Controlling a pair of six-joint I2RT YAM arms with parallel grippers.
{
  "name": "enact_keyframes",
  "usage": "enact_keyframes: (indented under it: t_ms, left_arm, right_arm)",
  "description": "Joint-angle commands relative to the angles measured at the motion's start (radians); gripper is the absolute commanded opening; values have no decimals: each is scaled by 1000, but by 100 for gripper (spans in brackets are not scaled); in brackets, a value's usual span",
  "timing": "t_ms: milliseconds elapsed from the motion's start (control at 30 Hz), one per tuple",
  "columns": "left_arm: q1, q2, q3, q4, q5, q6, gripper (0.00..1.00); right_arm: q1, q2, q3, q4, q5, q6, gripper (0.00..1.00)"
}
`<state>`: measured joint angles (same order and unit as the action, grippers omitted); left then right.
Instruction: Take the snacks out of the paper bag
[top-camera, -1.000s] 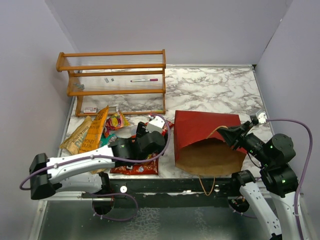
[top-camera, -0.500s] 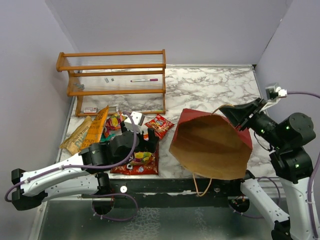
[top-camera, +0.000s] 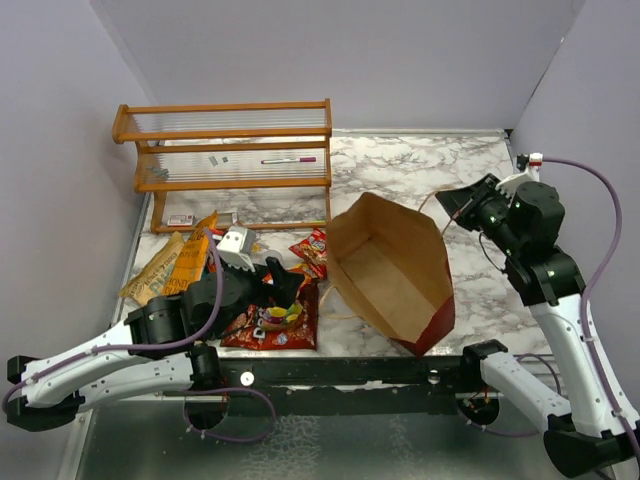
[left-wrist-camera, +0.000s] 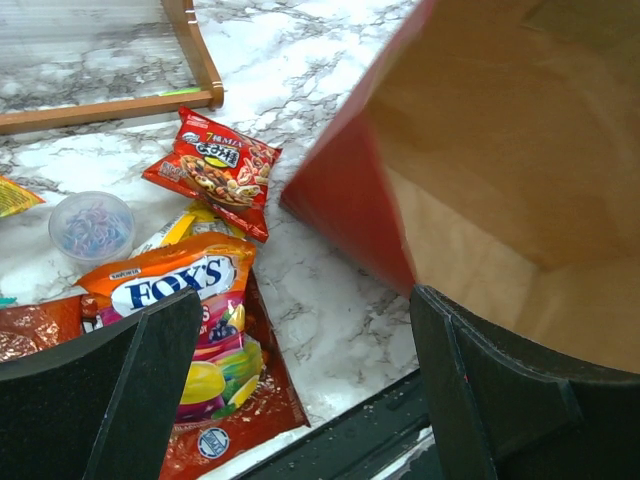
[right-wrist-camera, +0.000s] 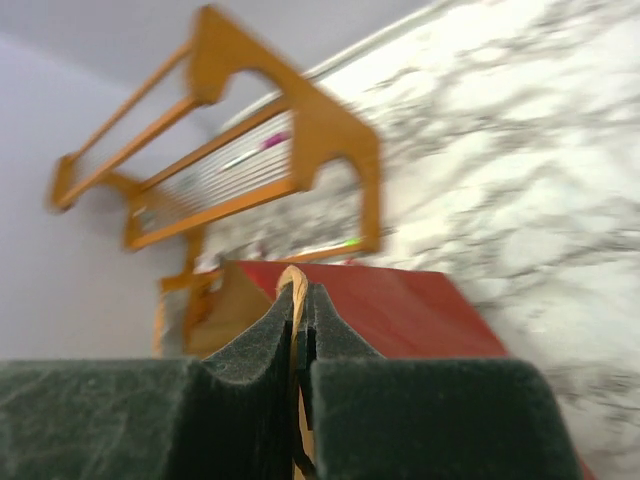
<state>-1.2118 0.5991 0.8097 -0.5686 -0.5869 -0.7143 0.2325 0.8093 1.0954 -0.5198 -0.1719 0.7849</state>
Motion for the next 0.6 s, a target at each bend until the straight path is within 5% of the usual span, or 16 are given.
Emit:
enact_keyframes:
  t_ms: [0,567]
  left_arm:
    - [4,-48,-20,-22,55,-57,90]
    - [4,-13,10,-28,68,-31,96]
  right_arm:
    - [0,10,-51,32,390,-83,2]
    - [1,-102,-222,54,809,-209,2]
